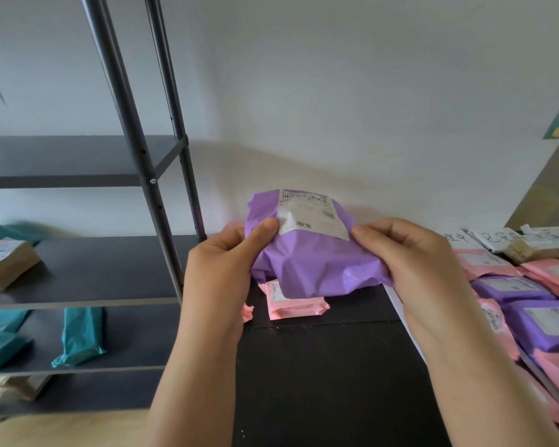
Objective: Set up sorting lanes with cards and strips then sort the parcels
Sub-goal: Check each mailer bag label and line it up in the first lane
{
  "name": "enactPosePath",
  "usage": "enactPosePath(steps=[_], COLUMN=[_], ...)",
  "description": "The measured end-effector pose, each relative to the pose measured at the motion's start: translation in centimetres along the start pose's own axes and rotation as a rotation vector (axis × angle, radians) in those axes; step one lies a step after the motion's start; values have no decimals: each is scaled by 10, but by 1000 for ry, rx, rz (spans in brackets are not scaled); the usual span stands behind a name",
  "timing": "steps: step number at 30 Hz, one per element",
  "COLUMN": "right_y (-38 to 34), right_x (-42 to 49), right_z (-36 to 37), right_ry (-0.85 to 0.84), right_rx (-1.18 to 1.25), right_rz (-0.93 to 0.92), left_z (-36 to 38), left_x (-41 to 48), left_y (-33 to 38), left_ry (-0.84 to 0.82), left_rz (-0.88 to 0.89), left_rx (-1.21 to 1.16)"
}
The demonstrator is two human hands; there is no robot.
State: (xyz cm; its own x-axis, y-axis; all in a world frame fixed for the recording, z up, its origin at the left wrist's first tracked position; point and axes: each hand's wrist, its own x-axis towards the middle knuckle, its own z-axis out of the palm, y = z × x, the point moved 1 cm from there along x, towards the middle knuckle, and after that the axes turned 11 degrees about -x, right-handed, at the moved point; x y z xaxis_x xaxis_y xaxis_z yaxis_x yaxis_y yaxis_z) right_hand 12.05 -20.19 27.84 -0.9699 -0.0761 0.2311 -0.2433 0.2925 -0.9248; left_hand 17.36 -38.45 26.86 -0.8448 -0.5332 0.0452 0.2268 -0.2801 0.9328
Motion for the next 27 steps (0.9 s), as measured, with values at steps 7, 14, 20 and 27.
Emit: enactPosePath(steps=[7, 14, 20, 27], right_y=[9, 17, 22, 19], right_x=[4, 6, 7, 7], right_z=[-7, 3, 2, -2], right_ry=[-110, -164, -198, -262], right_rx=[308, 633, 738, 588], right_rz=[140, 498, 615, 452], left_z=[-4, 4, 3, -3], left_x=[5, 5, 5, 8], left_y=[-3, -12, -14, -17], left_ry=[-136, -8, 38, -15], left_rz=[-157, -164, -163, -147], left_rx=[-167, -298, -336, -257])
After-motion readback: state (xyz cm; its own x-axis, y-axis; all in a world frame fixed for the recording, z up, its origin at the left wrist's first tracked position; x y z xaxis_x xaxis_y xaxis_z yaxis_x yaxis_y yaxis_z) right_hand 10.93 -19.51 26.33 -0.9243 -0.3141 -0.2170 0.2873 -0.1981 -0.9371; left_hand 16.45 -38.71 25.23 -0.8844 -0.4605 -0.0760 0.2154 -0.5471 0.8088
